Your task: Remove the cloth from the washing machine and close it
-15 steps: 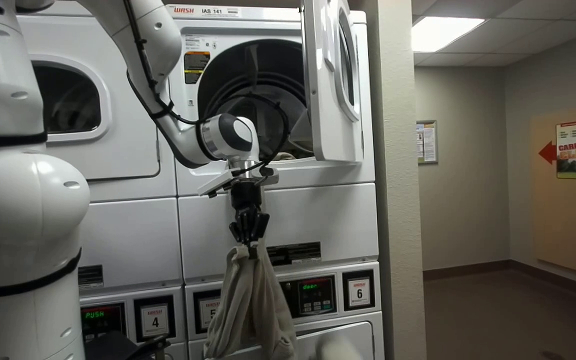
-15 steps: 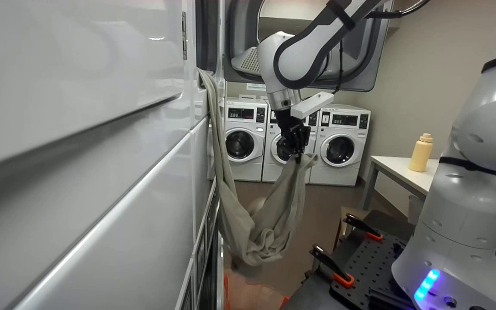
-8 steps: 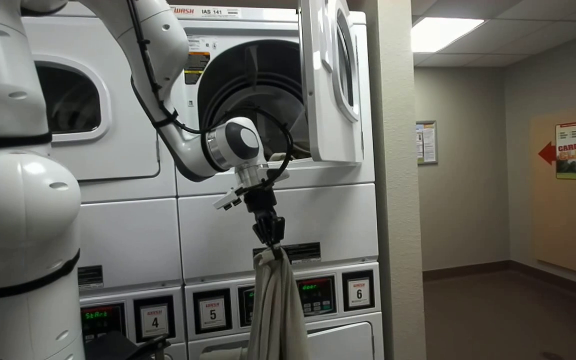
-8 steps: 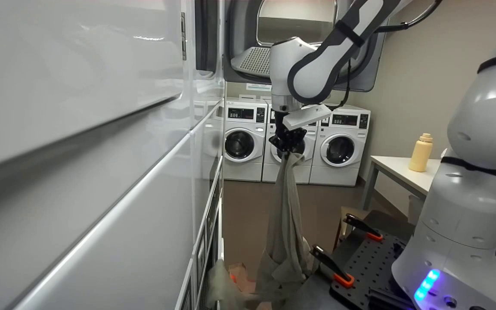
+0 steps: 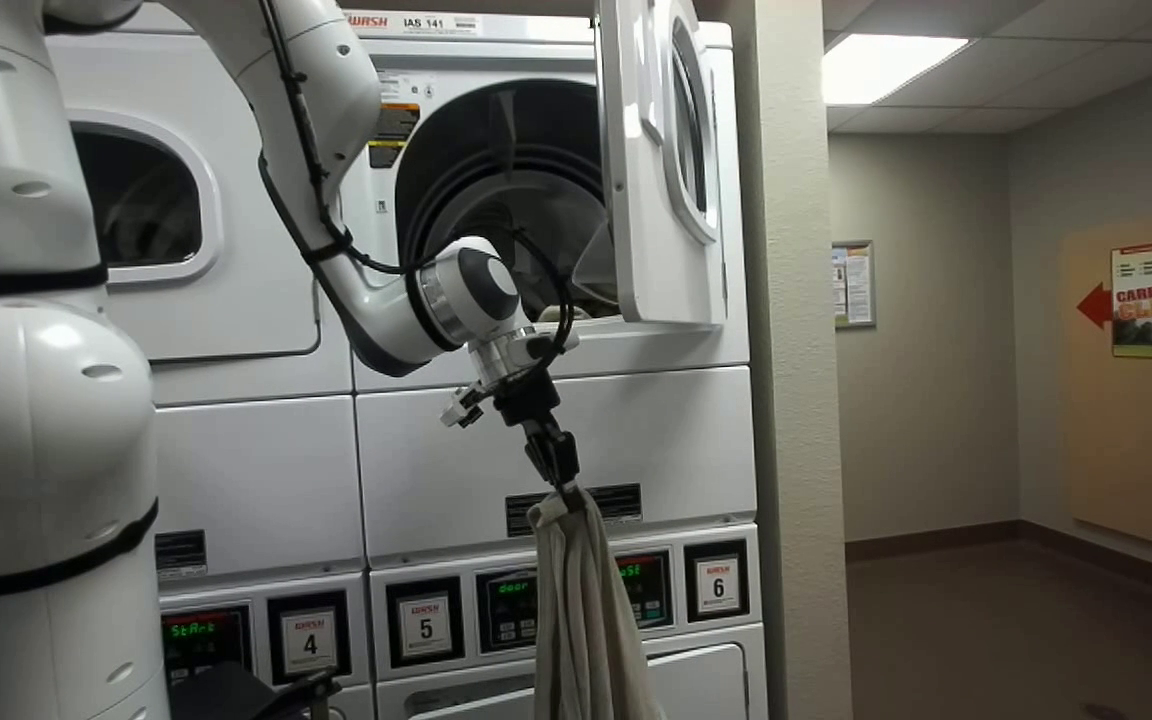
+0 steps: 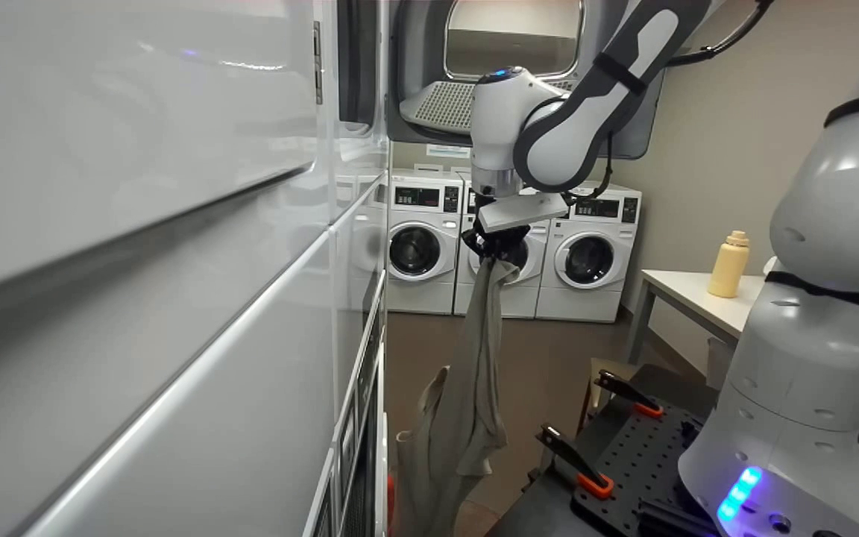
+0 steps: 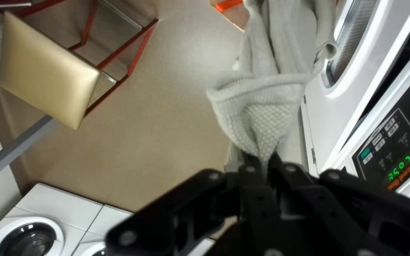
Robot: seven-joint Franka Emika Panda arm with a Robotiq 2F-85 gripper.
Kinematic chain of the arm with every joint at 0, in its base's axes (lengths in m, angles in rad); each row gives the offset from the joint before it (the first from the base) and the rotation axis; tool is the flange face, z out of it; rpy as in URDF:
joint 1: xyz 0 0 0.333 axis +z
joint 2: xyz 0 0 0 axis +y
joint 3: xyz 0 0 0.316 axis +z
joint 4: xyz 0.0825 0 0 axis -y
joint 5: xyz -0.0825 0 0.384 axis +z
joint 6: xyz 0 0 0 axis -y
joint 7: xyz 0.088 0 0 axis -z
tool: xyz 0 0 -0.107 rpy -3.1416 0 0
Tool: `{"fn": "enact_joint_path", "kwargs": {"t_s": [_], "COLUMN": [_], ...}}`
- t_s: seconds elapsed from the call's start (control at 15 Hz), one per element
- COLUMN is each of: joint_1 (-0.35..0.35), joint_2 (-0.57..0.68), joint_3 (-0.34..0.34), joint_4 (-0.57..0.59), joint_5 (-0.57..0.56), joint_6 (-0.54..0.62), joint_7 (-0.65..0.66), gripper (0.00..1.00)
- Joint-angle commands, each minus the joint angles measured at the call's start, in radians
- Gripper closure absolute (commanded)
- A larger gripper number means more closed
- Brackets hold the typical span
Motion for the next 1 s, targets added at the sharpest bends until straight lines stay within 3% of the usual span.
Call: {"fn": "enact_joint_path", "kwargs": {"t_s": [0.0, 0.47, 0.93], "joint_1": [0.007, -0.011, -0.026], "joint_2": [-0.017, -0.021, 0.01], "joint_3": [0.012, -0.002, -0.023], "joint_4": [-0.021, -0.029, 0.02], "joint_5": [-0.024, -0.059, -0.117], "joint_6": [0.019, 0.011, 0.007], "joint_7": [0.067, 0.108, 0.231], "gripper": [0.98, 0.98, 0.98]}}
